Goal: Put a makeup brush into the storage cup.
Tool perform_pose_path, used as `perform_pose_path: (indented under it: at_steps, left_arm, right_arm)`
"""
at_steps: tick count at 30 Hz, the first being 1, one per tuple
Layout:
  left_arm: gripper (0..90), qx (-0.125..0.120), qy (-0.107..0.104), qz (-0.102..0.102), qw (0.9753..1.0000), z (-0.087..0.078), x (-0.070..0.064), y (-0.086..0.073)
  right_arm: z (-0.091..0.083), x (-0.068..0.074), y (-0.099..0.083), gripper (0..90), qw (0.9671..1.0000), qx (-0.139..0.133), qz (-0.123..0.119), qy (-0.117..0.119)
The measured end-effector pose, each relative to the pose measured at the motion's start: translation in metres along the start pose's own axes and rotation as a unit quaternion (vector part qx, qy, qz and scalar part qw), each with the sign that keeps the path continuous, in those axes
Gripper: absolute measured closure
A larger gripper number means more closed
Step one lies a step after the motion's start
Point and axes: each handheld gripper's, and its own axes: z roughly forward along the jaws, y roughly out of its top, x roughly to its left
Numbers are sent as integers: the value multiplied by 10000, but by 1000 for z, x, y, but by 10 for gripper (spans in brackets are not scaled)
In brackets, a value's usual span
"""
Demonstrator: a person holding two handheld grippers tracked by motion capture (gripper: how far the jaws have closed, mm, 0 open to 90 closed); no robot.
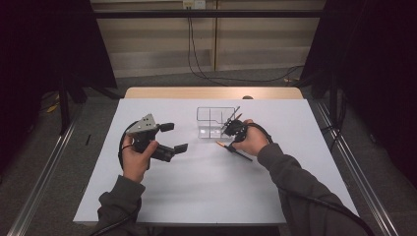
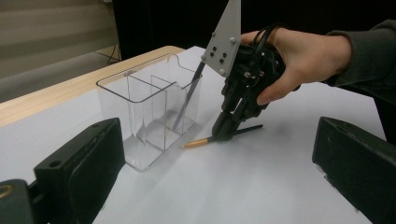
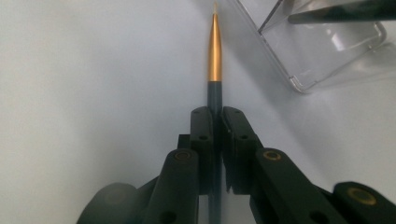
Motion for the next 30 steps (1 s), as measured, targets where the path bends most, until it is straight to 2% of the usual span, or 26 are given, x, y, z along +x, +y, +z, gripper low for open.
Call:
perform_pose_path:
  at_steps: [2, 4, 10, 11, 15, 17, 20, 21, 27, 30]
  left_arm:
    - [20, 10, -6, 6, 10000, 0, 0, 0]
    - [20, 15, -20, -16, 10000, 1, 0, 0]
    - [20, 8, -16, -29, 10000, 1, -1, 0]
    - [20, 16, -22, -11, 10000, 1, 0, 0]
    - [20, 9, -5, 18, 10000, 0, 0, 1]
    - [20, 8, 15, -2, 10000, 0, 0, 1]
    - [20, -6, 2, -5, 10000, -1, 0, 0]
    - [20, -6, 4, -4, 10000, -1, 0, 0]
    - [20, 1, 14, -3, 10000, -1, 1, 0]
    - [20, 12, 26, 5, 10000, -1, 1, 0]
  right_arm:
    - [-1, 1, 0, 837, 10000, 7, 88, 16]
    - [0, -1, -1, 837, 10000, -71, 40, 32]
    - [0, -3, -4, 837, 9997, -183, 144, 74]
    - [-1, -2, -5, 837, 9996, -146, 219, 76]
    - [-1, -2, -6, 838, 9996, -237, 116, 44]
    - [-1, 0, -7, 838, 9994, -255, 234, 27]
    - [-2, -1, -8, 838, 9994, -275, 201, 62]
    - [-2, -1, -9, 838, 9992, -297, 259, 83]
    - [-6, -4, -13, 838, 9981, -526, 288, 131]
    - [-10, -4, -14, 838, 9966, -743, 316, 137]
